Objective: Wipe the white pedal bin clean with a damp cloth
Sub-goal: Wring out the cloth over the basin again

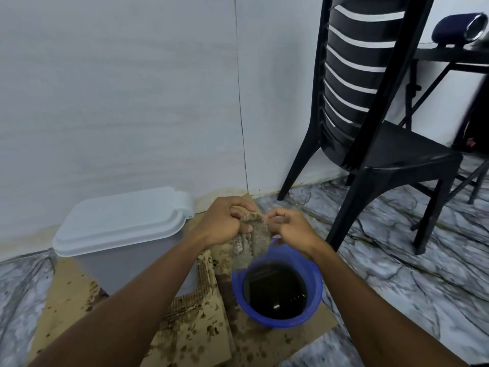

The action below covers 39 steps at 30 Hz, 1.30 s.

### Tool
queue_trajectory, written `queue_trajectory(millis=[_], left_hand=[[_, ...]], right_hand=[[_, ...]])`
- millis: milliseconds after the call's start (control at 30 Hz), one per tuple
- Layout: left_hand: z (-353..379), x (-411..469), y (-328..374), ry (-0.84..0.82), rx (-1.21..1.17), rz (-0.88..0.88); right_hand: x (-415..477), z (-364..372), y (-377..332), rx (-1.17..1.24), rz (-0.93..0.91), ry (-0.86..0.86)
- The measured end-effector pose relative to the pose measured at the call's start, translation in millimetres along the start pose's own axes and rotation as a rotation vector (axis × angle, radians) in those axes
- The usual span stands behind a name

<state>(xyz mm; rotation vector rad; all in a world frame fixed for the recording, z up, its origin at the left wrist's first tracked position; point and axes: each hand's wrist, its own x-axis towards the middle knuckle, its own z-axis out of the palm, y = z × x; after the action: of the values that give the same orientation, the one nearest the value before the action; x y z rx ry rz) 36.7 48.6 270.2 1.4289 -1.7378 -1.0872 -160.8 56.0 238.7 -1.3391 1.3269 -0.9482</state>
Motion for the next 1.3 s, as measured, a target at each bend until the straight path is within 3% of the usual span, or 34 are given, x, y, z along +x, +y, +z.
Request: queue_trajectory(millis=[167,333,467,700,867,967,1133,1300], left_hand=[[3,7,-22,-0.052,0.106,-0.001],[12,12,-59,-0.11,0.313,0.063],[36,6,-89,-0.263,0.547,0.128],[77,-1,-139,-0.458,0.582,-0.025],[97,20,-159,-0.492,0.45,-0.061],[125,25,-183,-0.409,0.544,-0.079],[154,1,-222,-0.561,0.549,-0.036],[155,-3,-235,-0.46,0.523,0.111]], right_hand=[[3,4,18,0.08,0.111,0.003],[14,-2,38,-0.068,0.193,0.06],[10,-1,61,-0.187,0.291,-0.115],[-5,2,122,-0.278,0.498,-0.291],[1,2,157,-0.234,0.585,-0.217],[3,7,191,-0.323,0.52,-0.104],[-14,26,240,-0.519,0.323,-0.263],[-20,36,247,-0.577,0.249,-0.199]])
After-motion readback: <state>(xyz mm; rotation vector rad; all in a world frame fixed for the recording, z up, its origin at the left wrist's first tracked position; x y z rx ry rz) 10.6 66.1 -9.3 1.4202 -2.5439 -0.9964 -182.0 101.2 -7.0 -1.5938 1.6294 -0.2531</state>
